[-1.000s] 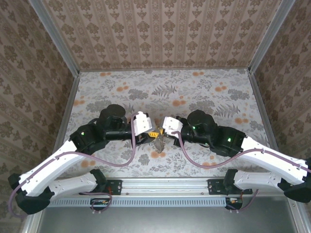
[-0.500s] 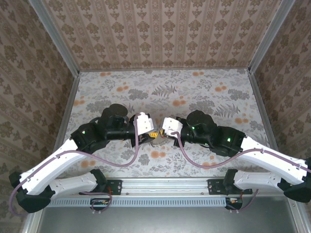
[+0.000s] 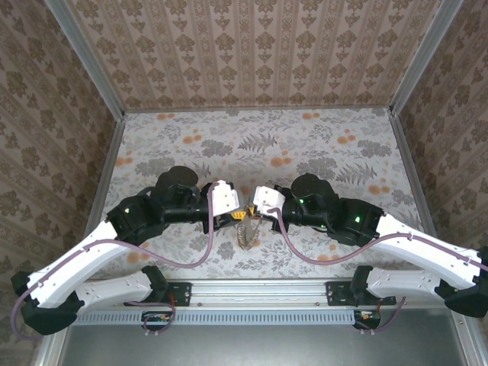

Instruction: Put the keys on the keyring

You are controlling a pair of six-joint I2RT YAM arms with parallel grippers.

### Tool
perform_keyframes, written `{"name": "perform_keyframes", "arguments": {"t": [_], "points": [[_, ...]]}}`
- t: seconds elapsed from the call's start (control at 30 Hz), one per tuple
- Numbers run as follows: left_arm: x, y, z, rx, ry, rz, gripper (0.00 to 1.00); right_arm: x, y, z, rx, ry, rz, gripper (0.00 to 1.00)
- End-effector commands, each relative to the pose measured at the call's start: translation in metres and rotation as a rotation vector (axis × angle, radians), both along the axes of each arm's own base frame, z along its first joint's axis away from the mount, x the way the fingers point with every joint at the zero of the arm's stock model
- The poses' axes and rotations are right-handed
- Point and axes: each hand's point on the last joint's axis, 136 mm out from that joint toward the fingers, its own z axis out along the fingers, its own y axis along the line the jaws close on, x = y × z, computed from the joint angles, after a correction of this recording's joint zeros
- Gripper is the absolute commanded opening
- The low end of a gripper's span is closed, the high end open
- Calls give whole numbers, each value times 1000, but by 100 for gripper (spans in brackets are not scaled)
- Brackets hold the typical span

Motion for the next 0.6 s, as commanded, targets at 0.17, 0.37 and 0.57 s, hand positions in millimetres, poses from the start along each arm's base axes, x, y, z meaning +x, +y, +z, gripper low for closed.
{"name": "perform_keyframes", "arguments": {"t": [0.17, 0.37, 0.57], "points": [[6, -8, -1, 25, -21, -9, 32, -4, 8, 23, 73, -6, 29, 0], [6, -12, -2, 21, -16, -14, 21, -4, 10, 20, 75, 0, 34, 0], [8, -11, -2, 19, -17, -4, 0, -7, 8, 23, 93, -7, 44, 0]]}}
